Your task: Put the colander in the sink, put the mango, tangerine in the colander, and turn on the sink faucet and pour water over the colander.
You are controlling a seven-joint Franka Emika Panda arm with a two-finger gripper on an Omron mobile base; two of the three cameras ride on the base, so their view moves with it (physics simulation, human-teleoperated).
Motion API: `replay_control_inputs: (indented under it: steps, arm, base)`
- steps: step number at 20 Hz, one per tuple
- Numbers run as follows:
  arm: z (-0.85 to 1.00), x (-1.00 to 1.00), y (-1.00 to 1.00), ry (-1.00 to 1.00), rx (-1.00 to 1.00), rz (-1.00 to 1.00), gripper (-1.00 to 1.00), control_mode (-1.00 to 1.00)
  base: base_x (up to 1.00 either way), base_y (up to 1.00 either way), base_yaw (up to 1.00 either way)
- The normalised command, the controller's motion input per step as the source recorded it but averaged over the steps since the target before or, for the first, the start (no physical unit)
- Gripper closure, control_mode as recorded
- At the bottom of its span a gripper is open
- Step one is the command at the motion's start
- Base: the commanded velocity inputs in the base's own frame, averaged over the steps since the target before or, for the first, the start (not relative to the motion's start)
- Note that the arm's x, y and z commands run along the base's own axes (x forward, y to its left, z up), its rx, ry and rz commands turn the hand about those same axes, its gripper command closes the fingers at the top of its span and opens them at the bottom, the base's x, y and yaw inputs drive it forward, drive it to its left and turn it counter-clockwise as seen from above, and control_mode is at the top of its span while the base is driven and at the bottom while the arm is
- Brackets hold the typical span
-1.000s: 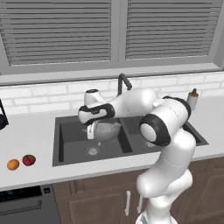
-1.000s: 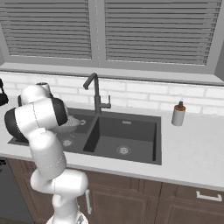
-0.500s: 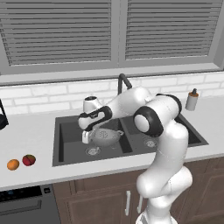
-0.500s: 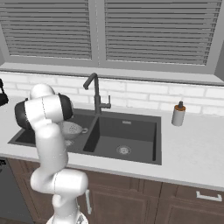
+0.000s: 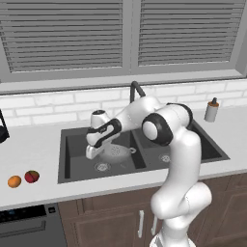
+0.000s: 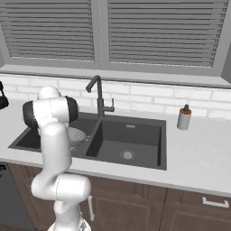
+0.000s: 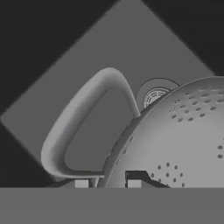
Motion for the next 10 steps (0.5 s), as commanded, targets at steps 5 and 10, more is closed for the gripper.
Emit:
replay_control_inputs:
  steps: [5,10]
  arm:
    - [-0.36,0.1,-0.02,0.0,-0.01,-0.23,1.0,-1.0]
    - [-0.33,0.11,-0.13,0.0,-0.04,-0.19,1.0,-1.0]
  base:
    - [0.0,0.0,0.0]
    - [0.0,0.0,0.0]
